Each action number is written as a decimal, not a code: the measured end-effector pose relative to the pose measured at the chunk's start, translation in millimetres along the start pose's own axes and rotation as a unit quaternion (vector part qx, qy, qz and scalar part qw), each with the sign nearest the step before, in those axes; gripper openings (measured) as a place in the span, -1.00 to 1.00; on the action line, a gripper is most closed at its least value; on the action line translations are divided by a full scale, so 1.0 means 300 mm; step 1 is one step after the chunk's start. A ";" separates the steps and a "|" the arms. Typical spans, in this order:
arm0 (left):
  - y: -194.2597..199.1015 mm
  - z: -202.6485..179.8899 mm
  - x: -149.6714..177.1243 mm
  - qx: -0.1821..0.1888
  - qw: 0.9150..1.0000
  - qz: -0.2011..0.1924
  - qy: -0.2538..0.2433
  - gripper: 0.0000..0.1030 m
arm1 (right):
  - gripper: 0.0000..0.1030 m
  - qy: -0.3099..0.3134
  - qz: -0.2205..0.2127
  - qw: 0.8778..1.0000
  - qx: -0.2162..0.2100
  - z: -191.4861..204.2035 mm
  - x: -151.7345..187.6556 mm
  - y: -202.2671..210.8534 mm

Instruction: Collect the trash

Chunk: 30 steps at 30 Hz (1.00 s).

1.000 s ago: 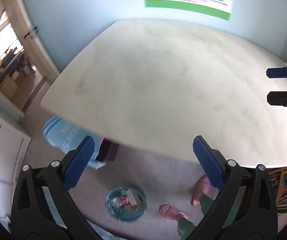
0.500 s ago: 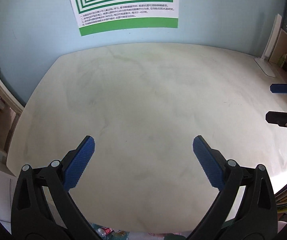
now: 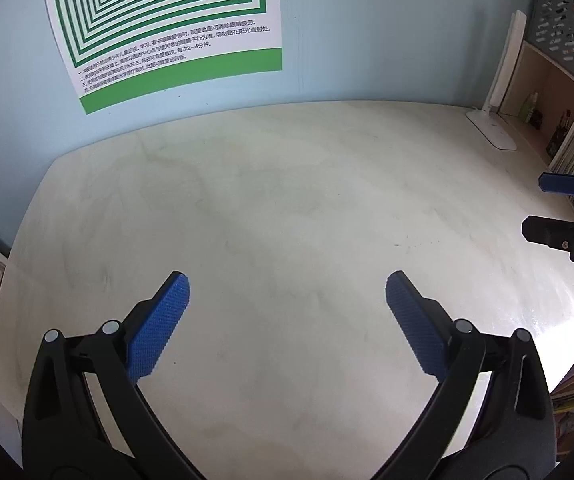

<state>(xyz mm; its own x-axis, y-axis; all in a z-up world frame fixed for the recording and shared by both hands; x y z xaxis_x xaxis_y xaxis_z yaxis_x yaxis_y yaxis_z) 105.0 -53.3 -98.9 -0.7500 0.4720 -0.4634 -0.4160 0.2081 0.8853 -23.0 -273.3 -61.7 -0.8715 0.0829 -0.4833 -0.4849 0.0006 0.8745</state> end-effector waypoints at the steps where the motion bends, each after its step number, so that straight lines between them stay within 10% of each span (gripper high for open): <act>1: -0.001 -0.004 -0.008 0.001 1.000 -0.002 -0.003 0.87 | 0.75 -0.008 -0.002 1.000 0.003 -0.009 -0.001 0.003; 14: 0.015 -0.042 -0.057 0.041 0.998 -0.032 -0.020 0.87 | 0.75 -0.073 -0.013 0.997 0.025 -0.020 0.041 0.013; 30: 0.103 0.016 -0.091 -0.002 0.997 -0.079 0.025 0.87 | 0.75 -0.068 -0.033 0.996 0.050 0.022 0.030 0.043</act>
Point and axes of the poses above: each gripper's, at about its wrist camera, not at the fingertips, and y roughly against the way its jaws point, z to its left, x to its underside, the point moved 7 cm from there along -y, roughly the way its jaws point, and after that the axes turned 7 degrees about z, right-handed, at the moved point
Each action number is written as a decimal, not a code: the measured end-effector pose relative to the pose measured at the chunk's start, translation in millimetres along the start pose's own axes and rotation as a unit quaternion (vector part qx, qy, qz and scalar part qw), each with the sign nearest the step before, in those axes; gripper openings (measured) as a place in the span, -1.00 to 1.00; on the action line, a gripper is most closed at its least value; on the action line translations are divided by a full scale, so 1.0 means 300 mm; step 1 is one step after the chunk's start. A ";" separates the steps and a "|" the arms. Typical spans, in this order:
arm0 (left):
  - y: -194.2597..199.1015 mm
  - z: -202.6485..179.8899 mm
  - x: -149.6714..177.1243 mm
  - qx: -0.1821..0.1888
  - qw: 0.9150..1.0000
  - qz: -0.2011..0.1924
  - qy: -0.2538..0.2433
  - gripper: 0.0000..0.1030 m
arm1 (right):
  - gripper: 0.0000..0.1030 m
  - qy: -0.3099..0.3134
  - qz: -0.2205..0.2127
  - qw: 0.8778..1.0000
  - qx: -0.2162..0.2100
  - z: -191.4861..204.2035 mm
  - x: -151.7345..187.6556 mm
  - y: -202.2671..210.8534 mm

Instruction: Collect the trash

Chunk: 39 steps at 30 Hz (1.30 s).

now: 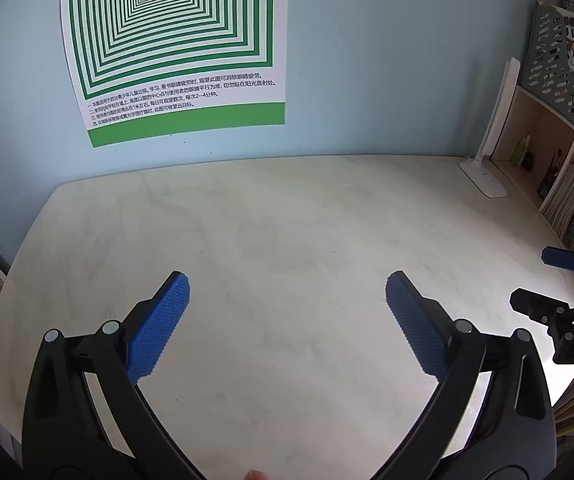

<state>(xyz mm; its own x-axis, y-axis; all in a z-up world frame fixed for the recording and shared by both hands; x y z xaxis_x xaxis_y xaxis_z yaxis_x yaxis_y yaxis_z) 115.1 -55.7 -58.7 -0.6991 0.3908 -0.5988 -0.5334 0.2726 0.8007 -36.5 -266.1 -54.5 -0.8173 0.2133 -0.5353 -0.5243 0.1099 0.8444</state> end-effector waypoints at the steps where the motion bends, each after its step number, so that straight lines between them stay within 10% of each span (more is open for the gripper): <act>1: 0.002 0.002 0.000 -0.012 1.000 -0.003 -0.001 0.87 | 0.75 0.000 -0.002 1.000 -0.001 0.003 -0.003 0.001; 14: 0.021 0.039 -0.032 0.024 0.997 -0.061 0.041 0.87 | 0.75 -0.001 -0.016 1.000 -0.016 0.015 -0.011 -0.006; 39: -0.111 0.058 0.075 -0.053 0.998 0.019 0.015 0.87 | 0.75 -0.046 0.014 0.998 0.032 -0.024 0.008 -0.139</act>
Point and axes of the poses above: each gripper's, at about its wrist camera, not at the fingertips, and y roughly against the way its jaws point, z to its left, x to its underside, the point moved 7 cm from there along -y, roughly the way its jaws point, and after that the axes turned 7 degrees about z, right-handed, at the moved point
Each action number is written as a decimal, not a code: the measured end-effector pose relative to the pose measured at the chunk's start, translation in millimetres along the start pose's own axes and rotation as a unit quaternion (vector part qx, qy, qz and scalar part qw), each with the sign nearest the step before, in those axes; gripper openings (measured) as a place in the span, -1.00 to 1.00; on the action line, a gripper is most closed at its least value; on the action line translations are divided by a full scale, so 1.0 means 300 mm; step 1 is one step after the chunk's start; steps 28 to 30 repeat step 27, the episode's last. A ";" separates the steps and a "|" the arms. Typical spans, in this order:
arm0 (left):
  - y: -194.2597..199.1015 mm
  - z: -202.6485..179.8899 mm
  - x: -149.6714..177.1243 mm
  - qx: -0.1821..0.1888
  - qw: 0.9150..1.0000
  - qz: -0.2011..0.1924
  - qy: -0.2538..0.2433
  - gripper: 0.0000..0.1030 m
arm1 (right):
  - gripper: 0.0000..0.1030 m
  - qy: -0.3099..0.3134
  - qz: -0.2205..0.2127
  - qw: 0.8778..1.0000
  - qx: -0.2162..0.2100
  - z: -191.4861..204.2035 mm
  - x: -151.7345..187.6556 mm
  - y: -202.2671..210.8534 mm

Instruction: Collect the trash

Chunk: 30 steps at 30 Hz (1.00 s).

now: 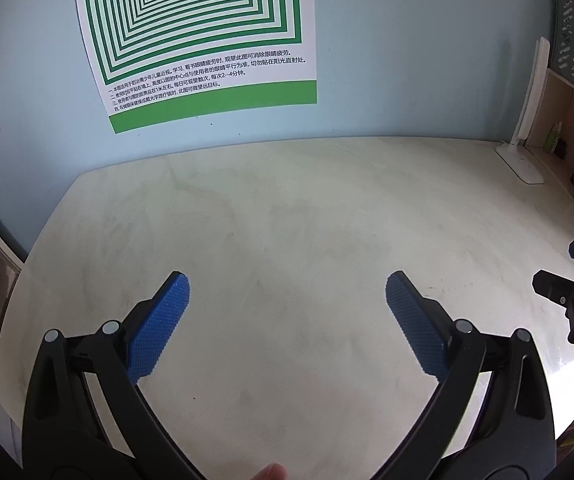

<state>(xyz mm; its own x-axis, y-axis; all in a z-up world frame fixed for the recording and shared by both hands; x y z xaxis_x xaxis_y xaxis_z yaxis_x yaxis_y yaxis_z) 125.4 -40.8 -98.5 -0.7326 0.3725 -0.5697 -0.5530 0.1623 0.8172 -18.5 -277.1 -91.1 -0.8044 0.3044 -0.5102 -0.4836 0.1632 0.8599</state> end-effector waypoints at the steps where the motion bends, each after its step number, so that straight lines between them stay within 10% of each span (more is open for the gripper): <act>1: -0.002 0.000 0.004 0.002 1.000 0.003 0.002 0.87 | 0.75 0.001 -0.001 1.000 0.000 0.003 -0.003 0.000; 30: -0.033 0.011 0.075 -0.002 0.999 0.046 0.024 0.87 | 0.75 0.009 0.001 1.000 -0.007 0.013 -0.046 -0.019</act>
Point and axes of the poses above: each gripper's, at about its wrist camera, not at the fingertips, and y roughly against the way its jaws point, z to its left, x to its underside, the point moved 7 cm from there along -y, roughly the way its jaws point, and after that the axes turned 7 degrees about z, right-handed, at the moved point
